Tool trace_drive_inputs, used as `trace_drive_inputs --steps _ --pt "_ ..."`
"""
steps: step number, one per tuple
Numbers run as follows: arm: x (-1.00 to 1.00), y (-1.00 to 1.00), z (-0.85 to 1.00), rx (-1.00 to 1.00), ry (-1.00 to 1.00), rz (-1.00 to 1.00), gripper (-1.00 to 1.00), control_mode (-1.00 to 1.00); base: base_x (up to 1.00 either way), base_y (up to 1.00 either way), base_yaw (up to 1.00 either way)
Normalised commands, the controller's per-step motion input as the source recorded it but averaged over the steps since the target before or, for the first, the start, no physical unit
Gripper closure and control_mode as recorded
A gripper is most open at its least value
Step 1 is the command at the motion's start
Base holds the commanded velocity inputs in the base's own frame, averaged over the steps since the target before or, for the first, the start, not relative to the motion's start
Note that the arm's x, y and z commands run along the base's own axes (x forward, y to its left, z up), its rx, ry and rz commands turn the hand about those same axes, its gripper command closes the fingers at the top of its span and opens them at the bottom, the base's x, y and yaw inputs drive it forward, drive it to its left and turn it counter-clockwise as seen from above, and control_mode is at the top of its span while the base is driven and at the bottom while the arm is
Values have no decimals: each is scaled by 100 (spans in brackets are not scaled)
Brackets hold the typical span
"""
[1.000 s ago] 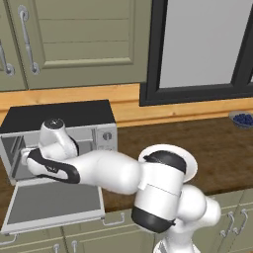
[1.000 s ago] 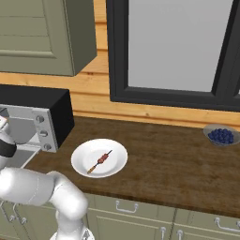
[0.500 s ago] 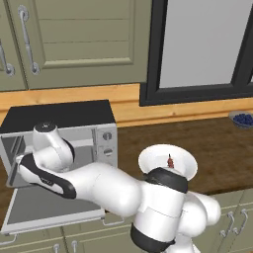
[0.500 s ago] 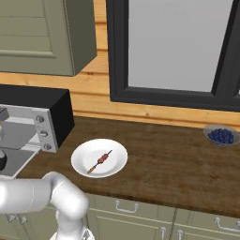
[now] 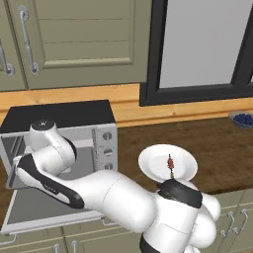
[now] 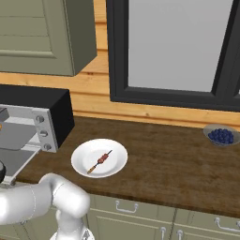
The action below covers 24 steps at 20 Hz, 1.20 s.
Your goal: Pick up the kebab skewer and baguette bread, and place them inside the toaster oven. Close the toaster oven door and start by setting the timer.
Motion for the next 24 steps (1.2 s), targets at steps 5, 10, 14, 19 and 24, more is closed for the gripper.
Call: trace_drive_inputs --steps 5,10,14,19,24 --pt "-16 -25 19 -5 0 0 -100 -100 0 0 0" --pt "-100 -5 41 -1 0 0 -100 -100 0 0 0" --pt "-100 -8 58 0 0 -3 -100 -100 0 0 0" --pt "-94 -11 51 0 0 0 -100 -100 0 0 0" --pt "-97 -36 41 0 0 0 -100 -100 0 0 0"
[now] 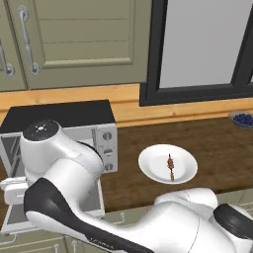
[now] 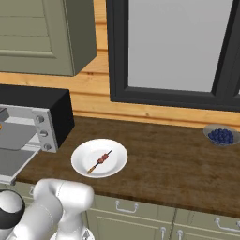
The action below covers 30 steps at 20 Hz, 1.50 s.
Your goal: Pick up the kebab skewer and baguette bread, and place them inside the toaster oven. Close the toaster oven door and start by setting the timer.
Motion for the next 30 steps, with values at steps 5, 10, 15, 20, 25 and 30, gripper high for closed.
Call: trace_drive_inputs --steps 5,10,15,20,25,30 --pt "-85 -32 53 0 -2 0 -100 -100 0 0 0" --pt "-53 -20 30 0 0 0 -100 -100 0 0 0" --pt "-35 -45 36 0 0 -1 -100 -100 0 0 0" --pt "15 -100 4 -5 1 -1 -100 -100 0 0 0" --pt "35 -100 0 0 0 0 -100 -100 0 0 0" --pt "21 -100 0 0 0 0 -100 -100 0 0 0"
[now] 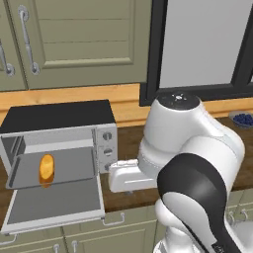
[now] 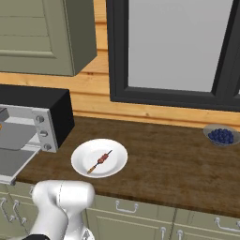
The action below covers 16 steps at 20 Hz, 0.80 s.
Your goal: Pick up the kebab skewer and baguette bread, and place them inside the toaster oven. Close the toaster oven door and start by setting the timer.
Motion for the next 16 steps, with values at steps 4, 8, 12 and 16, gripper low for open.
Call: trace_drive_inputs --steps 4,8,12,16 --pt "2 -100 0 0 0 0 -100 -100 0 0 0" --pt "8 -100 -10 -1 0 -1 -100 -100 0 0 0" --pt "50 -100 0 0 1 -5 -100 -100 0 0 0" --pt "72 -100 0 0 8 -8 -100 -100 0 0 0"
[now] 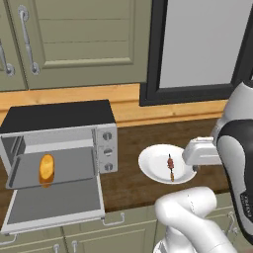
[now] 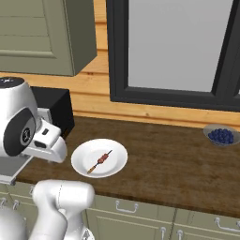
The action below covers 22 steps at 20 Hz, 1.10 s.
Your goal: Pick up the kebab skewer and baguette bread, and place them inside the toaster oven. Close the toaster oven door and start by setting the timer.
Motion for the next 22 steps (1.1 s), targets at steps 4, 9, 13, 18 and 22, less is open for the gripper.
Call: trace_drive_inputs --steps 4,9,13,18,22 --pt "69 -70 -34 0 7 -10 -100 -100 0 0 0" --pt "57 -17 -48 0 1 -12 -100 -100 0 0 0" --pt "61 -8 -36 0 0 -10 -100 -100 0 0 0" --pt "43 0 -41 0 0 -7 -100 -100 0 0 0" --pt "42 0 -53 0 1 -2 -100 -100 0 0 0"
